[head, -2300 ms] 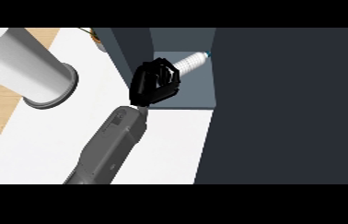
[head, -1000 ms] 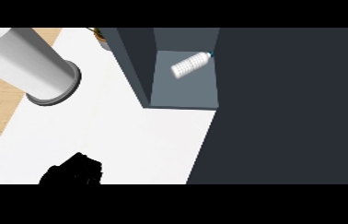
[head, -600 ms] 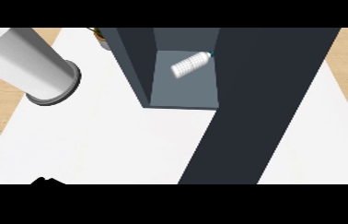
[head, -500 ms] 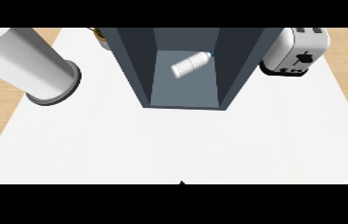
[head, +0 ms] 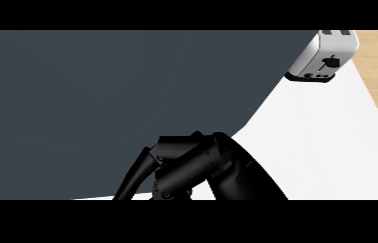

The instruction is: Pick up the bottled water, place it into the cabinet and close the cabinet

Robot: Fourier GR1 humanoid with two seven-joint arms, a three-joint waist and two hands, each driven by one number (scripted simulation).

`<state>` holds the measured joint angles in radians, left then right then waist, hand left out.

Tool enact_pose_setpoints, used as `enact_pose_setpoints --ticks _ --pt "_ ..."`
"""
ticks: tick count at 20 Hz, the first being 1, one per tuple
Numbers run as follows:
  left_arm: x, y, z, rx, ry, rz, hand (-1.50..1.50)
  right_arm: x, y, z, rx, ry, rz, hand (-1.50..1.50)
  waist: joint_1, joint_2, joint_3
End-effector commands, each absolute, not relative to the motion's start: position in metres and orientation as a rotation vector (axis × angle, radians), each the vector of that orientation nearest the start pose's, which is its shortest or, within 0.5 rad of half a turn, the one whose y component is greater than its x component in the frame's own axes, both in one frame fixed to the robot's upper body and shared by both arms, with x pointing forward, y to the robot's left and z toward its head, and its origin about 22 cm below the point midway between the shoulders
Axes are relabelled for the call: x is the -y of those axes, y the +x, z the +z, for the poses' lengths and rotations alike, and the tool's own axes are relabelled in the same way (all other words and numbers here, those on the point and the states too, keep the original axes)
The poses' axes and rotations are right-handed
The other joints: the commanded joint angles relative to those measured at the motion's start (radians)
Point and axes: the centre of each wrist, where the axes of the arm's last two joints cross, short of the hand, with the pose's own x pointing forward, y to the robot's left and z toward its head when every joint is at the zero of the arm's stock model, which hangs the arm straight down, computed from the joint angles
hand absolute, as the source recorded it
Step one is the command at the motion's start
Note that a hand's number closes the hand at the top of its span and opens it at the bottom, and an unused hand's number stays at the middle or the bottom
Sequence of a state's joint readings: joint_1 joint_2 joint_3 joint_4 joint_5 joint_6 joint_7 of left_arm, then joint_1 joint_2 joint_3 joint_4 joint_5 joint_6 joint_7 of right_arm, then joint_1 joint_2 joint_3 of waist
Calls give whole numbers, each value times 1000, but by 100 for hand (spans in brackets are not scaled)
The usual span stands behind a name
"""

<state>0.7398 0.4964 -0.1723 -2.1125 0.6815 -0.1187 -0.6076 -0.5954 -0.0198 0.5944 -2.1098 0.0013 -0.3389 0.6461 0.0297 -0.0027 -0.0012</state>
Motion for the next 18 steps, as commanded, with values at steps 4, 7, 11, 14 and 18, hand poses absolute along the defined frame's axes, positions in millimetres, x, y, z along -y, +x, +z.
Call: enact_pose_setpoints --ticks 4,7,11,14,18 --pt "-314 51 50 1905 -329 250 150 62 260 238 1847 462 425 150 2 5 1" --pt "-318 54 41 1909 -331 256 150 63 291 229 1834 463 442 150 -2 7 1" --pt "-332 51 51 1908 -308 237 150 64 325 230 1806 409 445 150 1 7 1" --pt "-340 50 54 1924 -337 245 150 52 339 198 1763 372 447 150 4 7 1" --pt "-327 56 46 1903 -348 241 150 63 365 194 1757 356 434 150 7 12 1"
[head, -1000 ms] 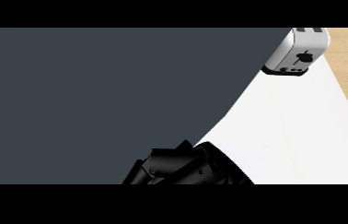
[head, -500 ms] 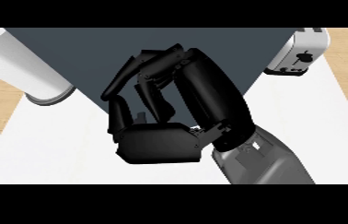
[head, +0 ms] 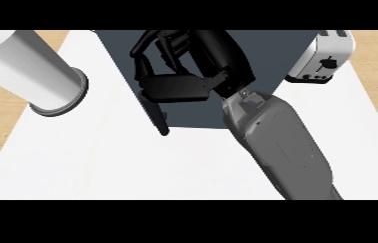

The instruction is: Pick up the bottled water, place it into the cabinet and close the cabinet

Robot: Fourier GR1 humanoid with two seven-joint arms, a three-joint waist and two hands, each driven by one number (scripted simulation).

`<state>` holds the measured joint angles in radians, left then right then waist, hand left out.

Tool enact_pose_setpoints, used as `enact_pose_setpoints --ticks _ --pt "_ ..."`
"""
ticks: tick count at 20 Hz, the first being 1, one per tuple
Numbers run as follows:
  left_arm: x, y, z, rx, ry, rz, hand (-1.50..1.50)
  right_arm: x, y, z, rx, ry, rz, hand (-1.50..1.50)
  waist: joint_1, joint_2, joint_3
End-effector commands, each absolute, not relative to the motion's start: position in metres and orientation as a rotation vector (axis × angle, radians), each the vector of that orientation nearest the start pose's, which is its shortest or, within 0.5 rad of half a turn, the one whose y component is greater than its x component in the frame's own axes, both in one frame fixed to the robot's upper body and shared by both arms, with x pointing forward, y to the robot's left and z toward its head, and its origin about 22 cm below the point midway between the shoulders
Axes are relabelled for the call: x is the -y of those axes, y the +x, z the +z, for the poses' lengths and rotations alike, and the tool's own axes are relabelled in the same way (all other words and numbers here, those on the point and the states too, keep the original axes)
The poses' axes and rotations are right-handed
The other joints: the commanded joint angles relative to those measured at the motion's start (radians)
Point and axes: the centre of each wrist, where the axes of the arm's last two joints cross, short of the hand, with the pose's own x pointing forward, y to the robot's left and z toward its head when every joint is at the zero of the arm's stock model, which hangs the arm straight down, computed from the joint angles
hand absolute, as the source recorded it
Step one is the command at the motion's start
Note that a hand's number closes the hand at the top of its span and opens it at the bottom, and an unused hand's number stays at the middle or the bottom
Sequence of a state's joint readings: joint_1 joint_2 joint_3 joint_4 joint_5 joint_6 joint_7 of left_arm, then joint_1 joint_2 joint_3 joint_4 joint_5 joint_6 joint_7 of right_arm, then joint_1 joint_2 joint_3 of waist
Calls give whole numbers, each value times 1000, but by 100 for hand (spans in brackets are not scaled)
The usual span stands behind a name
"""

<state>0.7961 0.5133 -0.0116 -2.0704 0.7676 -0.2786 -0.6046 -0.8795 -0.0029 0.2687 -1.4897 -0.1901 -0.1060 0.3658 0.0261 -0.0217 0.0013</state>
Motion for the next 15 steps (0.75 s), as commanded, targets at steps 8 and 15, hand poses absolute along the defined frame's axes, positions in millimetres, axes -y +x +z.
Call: enact_pose_setpoints --ticks 8,15 --pt "-337 71 57 1913 -350 208 150 75 380 191 1739 267 422 150 14 39 -2" --pt "-327 69 52 1917 -390 226 150 84 384 174 1738 233 419 150 32 42 -3"
